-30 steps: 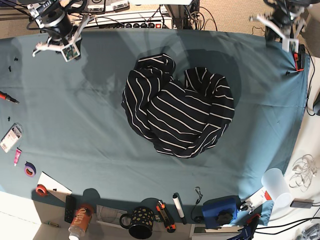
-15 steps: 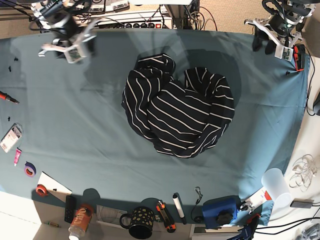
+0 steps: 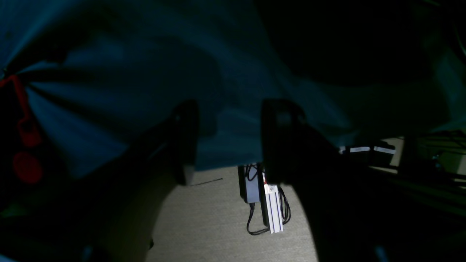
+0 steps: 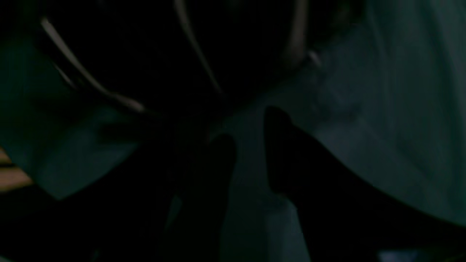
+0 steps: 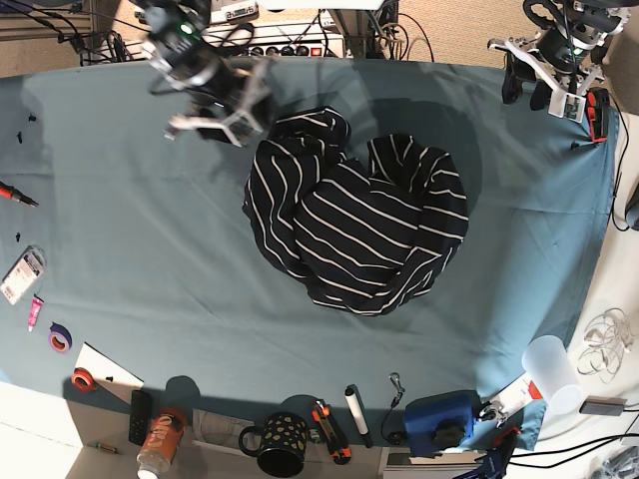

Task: Layout the t-shirt on the table in an organized manner, then fold the t-shirt properly
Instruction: 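Reach both grippers to the crumpled striped shirt and grasp its edges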

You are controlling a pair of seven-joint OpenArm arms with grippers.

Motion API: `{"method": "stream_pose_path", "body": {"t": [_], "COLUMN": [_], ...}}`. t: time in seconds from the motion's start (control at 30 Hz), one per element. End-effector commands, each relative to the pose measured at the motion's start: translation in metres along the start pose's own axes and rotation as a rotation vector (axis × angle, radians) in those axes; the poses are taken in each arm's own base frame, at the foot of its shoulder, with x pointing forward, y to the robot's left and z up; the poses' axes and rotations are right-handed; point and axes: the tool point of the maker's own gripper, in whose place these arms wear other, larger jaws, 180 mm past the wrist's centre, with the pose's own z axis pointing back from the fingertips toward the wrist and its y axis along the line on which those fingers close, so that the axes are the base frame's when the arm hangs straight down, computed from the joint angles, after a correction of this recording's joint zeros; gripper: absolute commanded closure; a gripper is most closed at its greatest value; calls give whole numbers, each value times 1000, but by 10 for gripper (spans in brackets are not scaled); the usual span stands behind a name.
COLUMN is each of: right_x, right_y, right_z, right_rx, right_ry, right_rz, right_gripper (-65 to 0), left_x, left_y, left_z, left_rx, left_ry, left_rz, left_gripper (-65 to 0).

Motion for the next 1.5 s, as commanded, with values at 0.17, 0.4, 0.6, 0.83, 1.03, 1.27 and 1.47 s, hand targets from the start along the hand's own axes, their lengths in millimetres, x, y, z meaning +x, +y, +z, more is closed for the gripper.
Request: {"method": "stream_pose_path", "body": {"t": [0.17,0.4,0.6,0.83,1.03,1.27,1.47], "right_x": [52,74,63,60,105,104,67], "right_y": [7,-1,-7,-30,-59,-140,-208], "right_z": [-10,-15,-16,-12,25,60,72], "right_rx": [7,-17,-48,-178,-332,-558,-641], "right_ry": [-144,-195,-131,-101,-242,-288,-261], "right_rz": [-8,-16,-42,8,13,-87,-265], "right_gripper": [-260,-259,-101,0,0,0,0], "left_x": [8,8,9,9,9,10,32], "left_y": [-1,-1,-1,-1,-1,-11,-21], "left_z": [4,4,4,4,4,4,-4], "left_rx": [-5,-5,-5,-5,-5,-63,-123], "left_ry": [-31,-31,-37,-37,-38,-40,-104], "left_rz": [-10,-10,-10,-10,-10,-57,-118], "left_gripper": [-286,-286,-286,-286,-286,-286,-286]}}
